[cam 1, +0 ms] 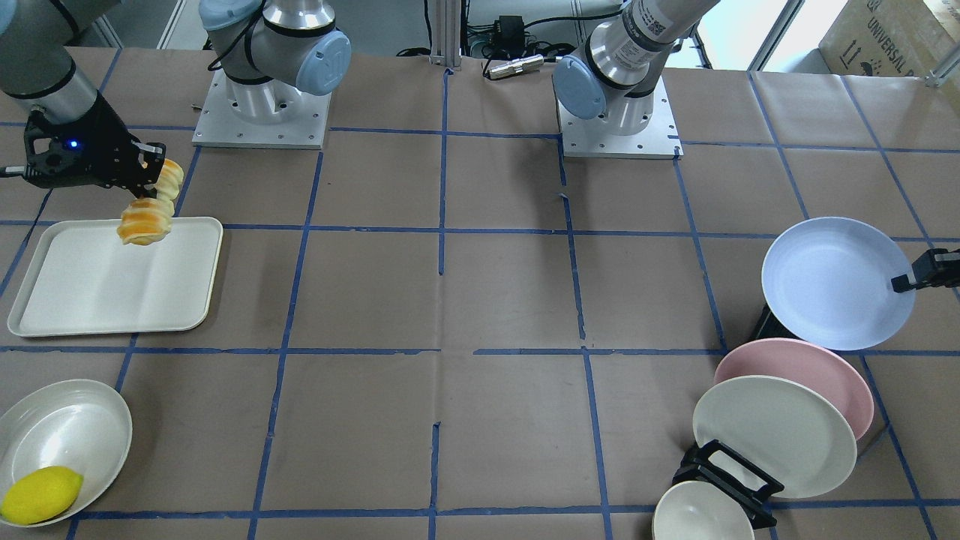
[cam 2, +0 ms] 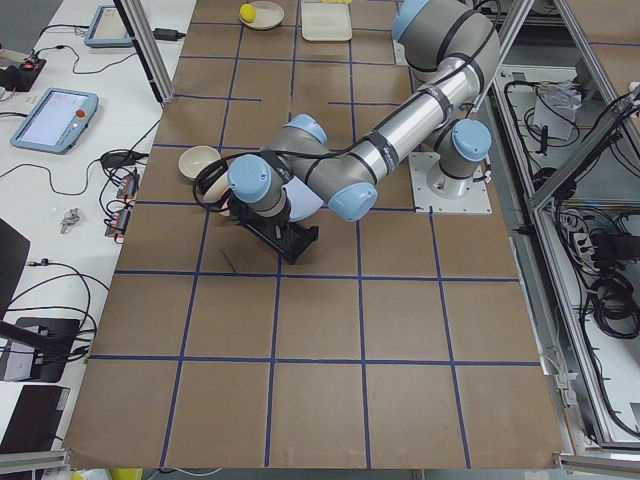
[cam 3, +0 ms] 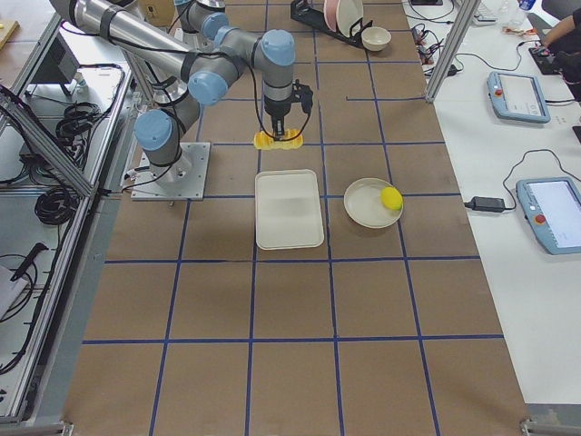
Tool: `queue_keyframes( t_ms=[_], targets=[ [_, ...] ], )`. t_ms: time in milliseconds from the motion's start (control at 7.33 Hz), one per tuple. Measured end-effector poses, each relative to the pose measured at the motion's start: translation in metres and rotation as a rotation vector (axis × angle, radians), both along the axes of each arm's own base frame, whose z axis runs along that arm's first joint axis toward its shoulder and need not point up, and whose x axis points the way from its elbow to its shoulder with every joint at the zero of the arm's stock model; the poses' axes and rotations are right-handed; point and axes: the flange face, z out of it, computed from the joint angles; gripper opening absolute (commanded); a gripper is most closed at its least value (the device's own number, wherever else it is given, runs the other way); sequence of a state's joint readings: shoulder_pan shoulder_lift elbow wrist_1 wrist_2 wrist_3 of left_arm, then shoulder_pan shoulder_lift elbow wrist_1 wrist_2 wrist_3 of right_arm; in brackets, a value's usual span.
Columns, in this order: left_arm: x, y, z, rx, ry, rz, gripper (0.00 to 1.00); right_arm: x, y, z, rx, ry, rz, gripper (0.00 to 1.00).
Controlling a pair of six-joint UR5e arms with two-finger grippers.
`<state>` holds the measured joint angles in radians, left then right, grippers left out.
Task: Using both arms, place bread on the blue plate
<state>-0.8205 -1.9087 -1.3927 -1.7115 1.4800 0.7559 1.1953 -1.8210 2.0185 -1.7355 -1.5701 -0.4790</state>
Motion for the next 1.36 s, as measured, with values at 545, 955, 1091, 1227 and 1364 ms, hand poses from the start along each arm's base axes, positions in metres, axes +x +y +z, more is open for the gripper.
queue_keyframes(
  t_ms=[545,955,1091,1227,1364],
  targets=[
    [-0.16,0.008,0.016,0.059,-0.033,0.008,0.02,0.051,-0.002,0.037,-0.014,0.041,-0.005,0.07],
    [-0.302,-0.016,-0.01,0.007,-0.026,-0.135,0.03,0.075,0.001,0.048,-0.007,0.036,-0.042,0.07],
    [-0.342,-0.019,-0.027,-0.024,-0.028,-0.173,0.03,0.087,0.002,0.049,-0.009,0.034,-0.045,0.07],
    [-0.379,-0.022,-0.046,-0.046,-0.032,-0.216,0.04,0.095,0.003,0.05,-0.011,0.032,-0.044,0.07],
    [-0.411,-0.027,-0.062,-0.069,-0.034,-0.256,0.06,0.099,0.004,0.05,-0.011,0.03,-0.042,0.07]
  ],
)
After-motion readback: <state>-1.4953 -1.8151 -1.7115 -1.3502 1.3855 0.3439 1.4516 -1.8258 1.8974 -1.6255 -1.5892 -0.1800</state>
